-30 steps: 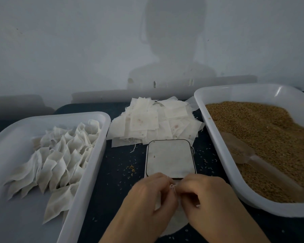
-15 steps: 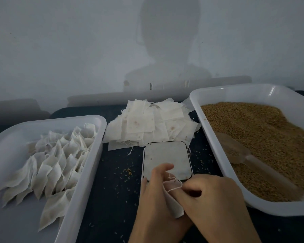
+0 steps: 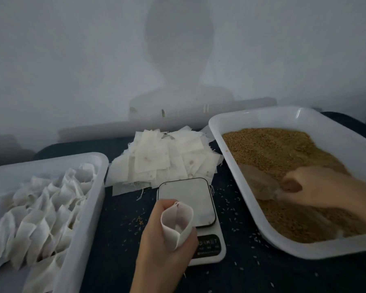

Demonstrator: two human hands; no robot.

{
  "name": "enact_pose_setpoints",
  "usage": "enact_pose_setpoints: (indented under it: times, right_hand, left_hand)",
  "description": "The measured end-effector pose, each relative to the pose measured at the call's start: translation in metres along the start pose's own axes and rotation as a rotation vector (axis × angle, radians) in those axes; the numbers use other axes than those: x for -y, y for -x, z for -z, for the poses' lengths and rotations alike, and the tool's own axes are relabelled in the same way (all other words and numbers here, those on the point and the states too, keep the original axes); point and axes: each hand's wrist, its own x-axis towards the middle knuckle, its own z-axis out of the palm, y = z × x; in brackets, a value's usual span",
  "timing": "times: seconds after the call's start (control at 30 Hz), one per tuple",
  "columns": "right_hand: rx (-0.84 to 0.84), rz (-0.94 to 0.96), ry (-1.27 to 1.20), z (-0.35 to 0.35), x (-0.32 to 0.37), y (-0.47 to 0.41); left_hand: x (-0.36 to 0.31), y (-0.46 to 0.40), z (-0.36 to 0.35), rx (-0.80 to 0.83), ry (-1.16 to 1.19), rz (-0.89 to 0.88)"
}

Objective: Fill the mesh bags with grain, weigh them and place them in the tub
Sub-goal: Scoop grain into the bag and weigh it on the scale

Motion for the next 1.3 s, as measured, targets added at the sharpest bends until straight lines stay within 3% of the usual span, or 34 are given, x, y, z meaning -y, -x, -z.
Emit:
enact_pose_setpoints:
  times: [0.07,0.27,0.43,0.53,0.67,0.83,1.3]
  right_hand:
    - [0.063,-0.003,0.026,-0.013,0.0,-0.013]
    - [0.034,0.011,-0.018,0.0,-0.011,-0.014]
    - [0.035,-0.201,0.125,0.066,-0.064,-0.009]
    - [0.09,-0.241,0.185,0.065,-0.064,-0.015]
    - [0.099,-0.133,-0.109,0.023,-0.041,-0.037]
    - [-0.039,-0.1,-0.307,-0.009,-0.013,-0.057]
    - [-0.407,-0.021,-0.445,-0.004,-0.045,0.005]
  left_hand:
    - [0.0,-0.003,0.0,0.017,-0.001,-0.017]
    - [-0.003,-0.006,0.004,0.043,0.032,-0.045]
    - [0.003,-0.008,0.01,0.02,0.057,-0.006]
    - [0.004,-0.012,0.006,0.023,0.05,-0.003]
    - [0.001,-0.013,0.002,0.057,0.044,-0.018]
    - [0.003,-0.013,0.005,0.047,0.066,-0.016]
    - [0.006,-0.047,-0.008,0.018,0.018,-0.062]
